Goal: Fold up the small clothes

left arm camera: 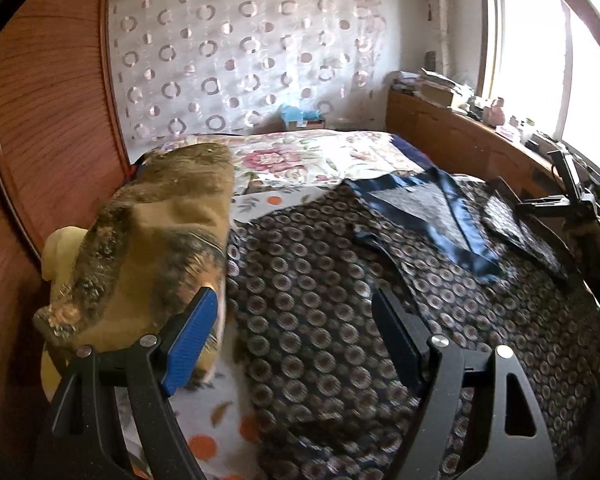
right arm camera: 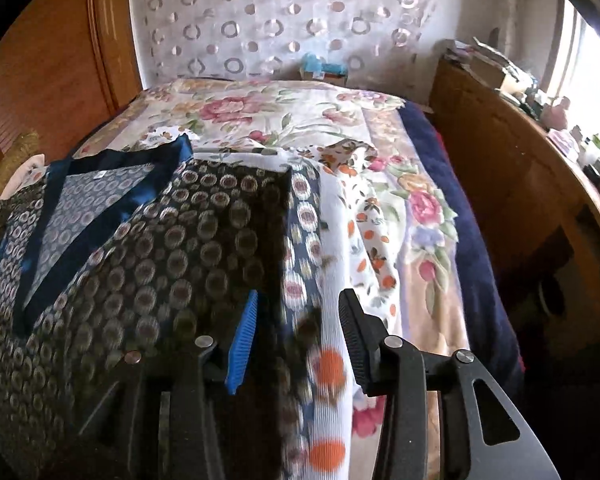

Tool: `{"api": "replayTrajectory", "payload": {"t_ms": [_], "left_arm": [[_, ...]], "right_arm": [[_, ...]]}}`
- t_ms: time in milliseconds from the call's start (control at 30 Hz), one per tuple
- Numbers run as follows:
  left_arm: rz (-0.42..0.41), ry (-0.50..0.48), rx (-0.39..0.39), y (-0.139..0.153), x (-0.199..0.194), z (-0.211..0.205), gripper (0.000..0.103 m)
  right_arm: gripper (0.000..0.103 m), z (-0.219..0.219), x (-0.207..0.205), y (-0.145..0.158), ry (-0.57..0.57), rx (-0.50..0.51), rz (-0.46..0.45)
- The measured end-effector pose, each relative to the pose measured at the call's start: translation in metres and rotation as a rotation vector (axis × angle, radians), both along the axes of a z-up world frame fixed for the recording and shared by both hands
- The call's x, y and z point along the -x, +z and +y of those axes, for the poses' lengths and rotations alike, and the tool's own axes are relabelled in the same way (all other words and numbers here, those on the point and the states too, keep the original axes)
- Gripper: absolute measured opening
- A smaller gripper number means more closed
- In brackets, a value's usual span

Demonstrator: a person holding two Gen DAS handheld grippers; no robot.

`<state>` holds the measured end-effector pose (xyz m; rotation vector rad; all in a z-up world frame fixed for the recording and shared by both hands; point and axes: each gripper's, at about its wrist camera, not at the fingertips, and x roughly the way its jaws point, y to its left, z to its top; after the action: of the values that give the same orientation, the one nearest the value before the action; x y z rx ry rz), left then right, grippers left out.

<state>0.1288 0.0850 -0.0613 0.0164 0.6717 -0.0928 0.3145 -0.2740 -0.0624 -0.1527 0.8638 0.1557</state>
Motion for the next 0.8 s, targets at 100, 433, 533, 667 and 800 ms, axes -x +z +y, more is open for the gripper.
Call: {"api": "replayTrajectory", "payload": {"t_ms": [100, 433, 533, 667, 800], "left_arm": [[0.005, 0.014, -0.011, 0.0, -0.012, 0.005, 0.08], [0.042, 0.008, -0.044, -0.007, -0.043, 0.007, 0.08], [0.057, 0.009, -0.052, -0.009, -0.048, 0.009, 0.08], [0.083, 0.005, -0.051, -0.011, -0.044, 0.012, 0.064], [0.111, 0.002, -0.039, -0.017, -0.03, 0.012, 0.052]], "right_arm": [[0.043, 0.003, -0.021, -0.002, 0.014, 0.035, 0.019], [0.004, -0.036, -0.027, 0.013, -0.04, 0.037, -0.042], [0.004, -0.037, -0.022, 0.016, -0.024, -0.003, -0.058], [0.026, -0.025, -0.022, 0.012, 0.002, 0.002, -0.06], [0.04, -0.021, -0.026, 0.002, 0.028, 0.012, -0.04]]}}
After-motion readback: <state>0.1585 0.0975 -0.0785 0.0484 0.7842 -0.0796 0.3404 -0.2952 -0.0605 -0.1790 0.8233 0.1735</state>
